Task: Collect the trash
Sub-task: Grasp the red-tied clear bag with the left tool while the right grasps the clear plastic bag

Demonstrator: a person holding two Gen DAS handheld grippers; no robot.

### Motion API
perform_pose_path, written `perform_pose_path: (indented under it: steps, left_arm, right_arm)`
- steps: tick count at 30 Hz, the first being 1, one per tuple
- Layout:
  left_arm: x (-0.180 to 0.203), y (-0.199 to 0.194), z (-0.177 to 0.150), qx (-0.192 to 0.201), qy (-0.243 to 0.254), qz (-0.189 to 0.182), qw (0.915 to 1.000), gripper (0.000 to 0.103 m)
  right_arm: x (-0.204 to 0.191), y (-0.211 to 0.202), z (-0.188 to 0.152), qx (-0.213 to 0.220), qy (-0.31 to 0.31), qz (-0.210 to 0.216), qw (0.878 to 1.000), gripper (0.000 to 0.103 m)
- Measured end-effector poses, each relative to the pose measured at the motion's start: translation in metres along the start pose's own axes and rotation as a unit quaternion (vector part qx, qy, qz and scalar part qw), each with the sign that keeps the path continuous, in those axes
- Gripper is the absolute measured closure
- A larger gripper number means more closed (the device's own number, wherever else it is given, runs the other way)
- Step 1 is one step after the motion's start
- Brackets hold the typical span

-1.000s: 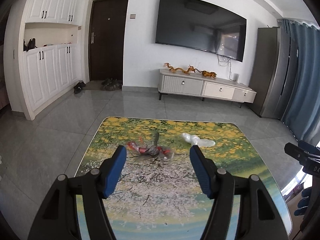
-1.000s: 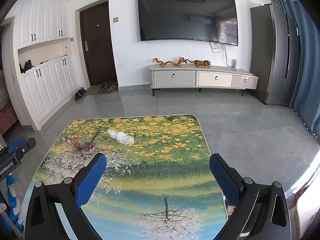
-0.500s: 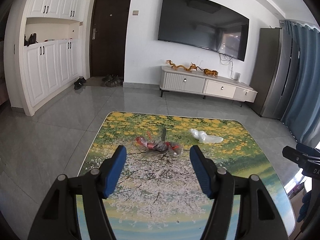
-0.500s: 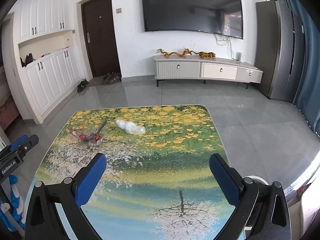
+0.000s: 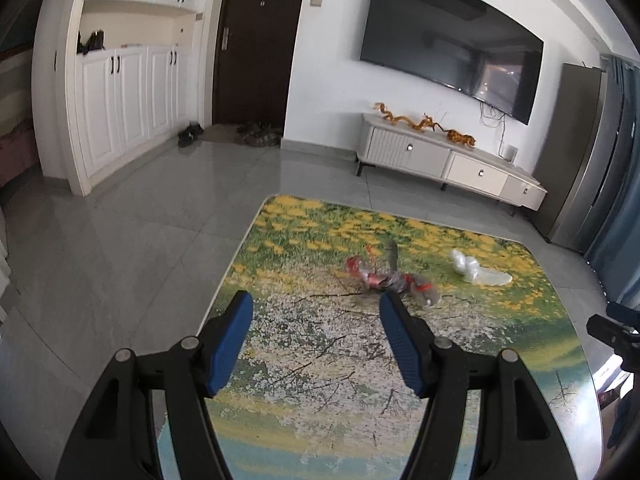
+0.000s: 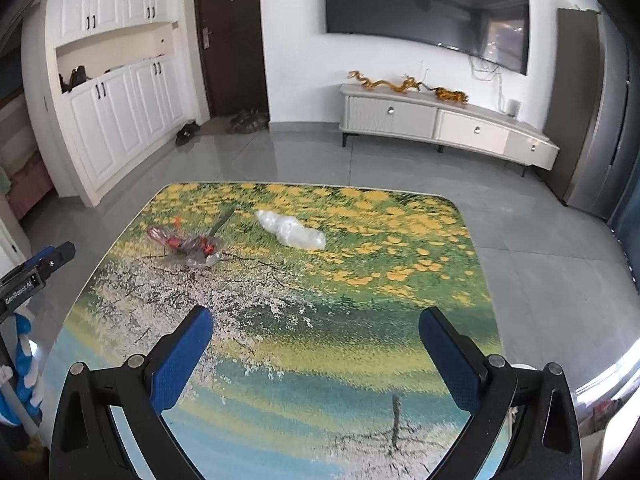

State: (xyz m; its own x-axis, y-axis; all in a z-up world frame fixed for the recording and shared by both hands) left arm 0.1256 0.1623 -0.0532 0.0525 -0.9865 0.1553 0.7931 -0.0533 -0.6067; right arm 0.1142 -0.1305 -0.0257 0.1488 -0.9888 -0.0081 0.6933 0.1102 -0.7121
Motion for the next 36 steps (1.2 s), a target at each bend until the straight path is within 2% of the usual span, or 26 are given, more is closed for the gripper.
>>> perform_pose_path:
  steps: [6,8,11,19,21,23,31,34,36]
  left_arm:
    - [0.012,0.033,0.003,-0.039,-0.002,-0.070,0.9968,0.039]
    - [0.018,0.047,0.007,-0.051,-0.004,-0.082,0.9953,0.039]
    - [0.024,0.067,0.012,-0.053,0.005,-0.075,0.9957,0.039]
    - [0.029,0.115,0.024,-0.068,-0.002,-0.092,0.9935,0.041]
    - [0.029,0.123,0.025,-0.072,-0.007,-0.097,0.9926,0.050]
    - [0.028,0.130,0.025,-0.078,-0.012,-0.103,0.9915,0.056]
    - [0.023,0.145,0.021,-0.097,-0.028,-0.117,0.9880,0.069]
    - [0.024,0.146,0.021,-0.099,-0.028,-0.121,0.9873,0.080]
    - [0.025,0.146,0.021,-0.099,-0.025,-0.122,0.9873,0.089]
  right_arm:
    - [0.006,0.037,0.013,-0.016,-0.015,0.021,1.000,0.000]
    - [0.009,0.050,0.018,-0.018,-0.019,0.031,0.999,0.000]
    - [0.013,0.069,0.024,-0.020,-0.022,0.041,0.999,0.000]
    - [0.020,0.117,0.042,-0.025,-0.021,0.069,0.997,0.000]
    - [0.021,0.128,0.048,-0.025,-0.018,0.077,0.997,0.000]
    - [0.022,0.139,0.053,-0.026,-0.015,0.085,0.996,0.002]
    - [0.016,0.178,0.064,-0.041,-0.029,0.102,0.993,0.016]
    - [0.012,0.188,0.062,-0.052,-0.036,0.104,0.993,0.023]
    - [0.010,0.190,0.060,-0.056,-0.039,0.105,0.992,0.035]
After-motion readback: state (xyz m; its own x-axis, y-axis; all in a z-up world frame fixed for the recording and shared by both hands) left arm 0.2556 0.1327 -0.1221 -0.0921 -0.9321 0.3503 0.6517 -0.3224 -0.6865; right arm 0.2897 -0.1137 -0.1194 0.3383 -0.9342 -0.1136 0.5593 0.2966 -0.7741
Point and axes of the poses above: each gripper's, at about its wrist camera, not at the fingertips, and y roughly the way its jaws point, x to its right, z to its top, the point moved 1 cm from there along y, roughly the way its jaws point
